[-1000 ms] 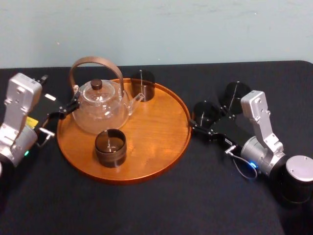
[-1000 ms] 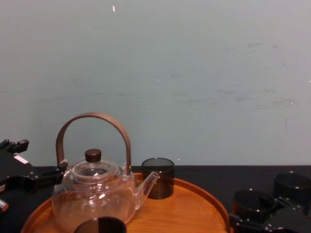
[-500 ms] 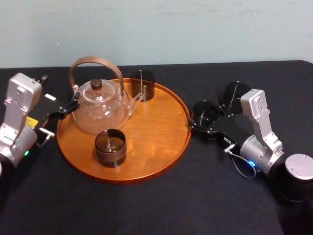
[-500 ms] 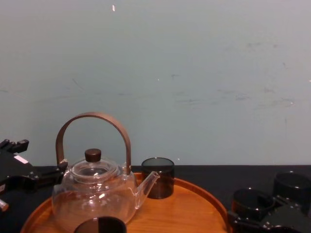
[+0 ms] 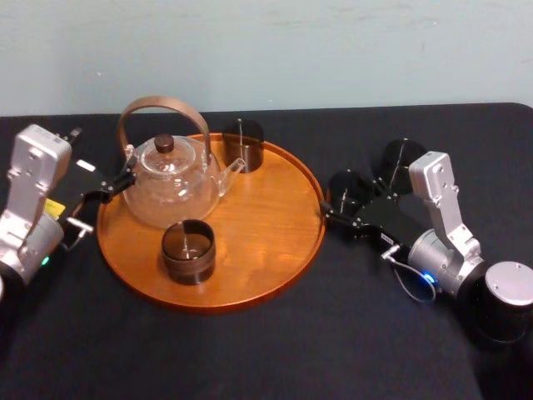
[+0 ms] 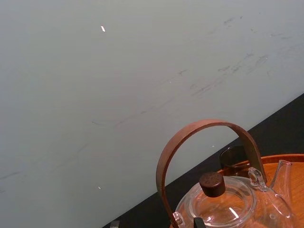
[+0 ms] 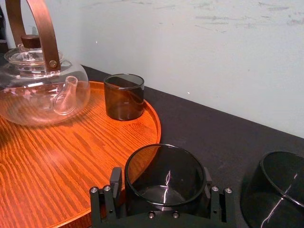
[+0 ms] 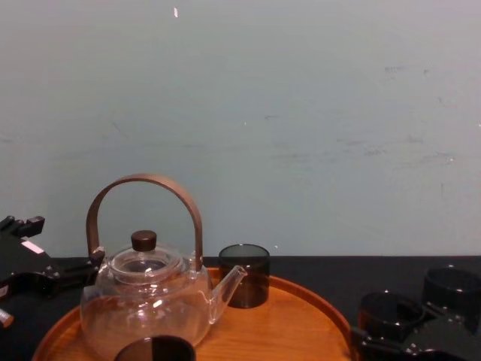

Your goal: Pick up the glass from the table and place it on the tray.

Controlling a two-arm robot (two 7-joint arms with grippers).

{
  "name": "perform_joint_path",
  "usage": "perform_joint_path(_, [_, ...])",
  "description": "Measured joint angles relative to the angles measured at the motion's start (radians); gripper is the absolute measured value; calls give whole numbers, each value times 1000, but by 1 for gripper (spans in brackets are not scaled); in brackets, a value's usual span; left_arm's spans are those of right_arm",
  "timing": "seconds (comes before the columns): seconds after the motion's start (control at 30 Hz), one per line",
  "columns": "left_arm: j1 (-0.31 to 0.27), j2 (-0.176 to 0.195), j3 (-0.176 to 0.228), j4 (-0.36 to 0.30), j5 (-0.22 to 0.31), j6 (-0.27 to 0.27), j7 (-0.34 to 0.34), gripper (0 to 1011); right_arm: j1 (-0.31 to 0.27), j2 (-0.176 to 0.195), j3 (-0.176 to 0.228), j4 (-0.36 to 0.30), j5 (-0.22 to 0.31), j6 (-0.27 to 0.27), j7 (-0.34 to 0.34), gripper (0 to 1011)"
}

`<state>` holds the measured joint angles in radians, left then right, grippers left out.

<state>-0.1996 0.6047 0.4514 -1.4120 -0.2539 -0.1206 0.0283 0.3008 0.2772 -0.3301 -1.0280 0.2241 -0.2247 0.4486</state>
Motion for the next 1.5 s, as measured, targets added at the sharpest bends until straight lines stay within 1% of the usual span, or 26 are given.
perform_joint_path(0.03, [0, 0, 0, 0, 0, 0, 0, 1010, 0, 0, 0, 0, 0, 0, 0, 998])
perform_joint_path(0.1, [0, 0, 0, 0, 0, 0, 0, 1009, 0, 0, 0, 0, 0, 0, 0, 964])
perform_joint_path(0.13, [0, 0, 0, 0, 0, 0, 0, 1010, 0, 0, 0, 0, 0, 0, -1, 927])
perform_joint_path(0.2, [0, 0, 0, 0, 0, 0, 0, 1010, 0, 1, 0, -1, 1, 0, -1, 907])
perform_joint_path(0.53, [0, 0, 0, 0, 0, 0, 0, 1009, -2, 1, 0, -2, 1, 1, -1, 907])
perform_joint_path(0.63, [0, 0, 0, 0, 0, 0, 0, 1010, -8, 3, 6, -13, 5, 4, 0, 907])
perform_joint_path(0.73, [0, 0, 0, 0, 0, 0, 0, 1010, -17, 8, 11, -35, 10, 14, 2, 907])
perform_joint_path(0.93, [0, 0, 0, 0, 0, 0, 0, 1010, -42, 25, 17, -108, 12, 40, 1, 907])
perform_joint_path(1.07, [0, 0, 0, 0, 0, 0, 0, 1010, -61, 39, 19, -169, 11, 63, -8, 907])
perform_joint_path(1.13, [0, 0, 0, 0, 0, 0, 0, 1009, -66, 42, 18, -185, 9, 70, -11, 907])
perform_joint_path(1.17, [0, 0, 0, 0, 0, 0, 0, 1009, -71, 46, 17, -206, 7, 76, -14, 907])
perform_joint_path(1.3, [0, 0, 0, 0, 0, 0, 0, 1010, -80, 51, 8, -245, 2, 91, -14, 907])
perform_joint_path(1.5, [0, 0, 0, 0, 0, 0, 0, 1009, -81, 48, -14, -272, -3, 101, -7, 907])
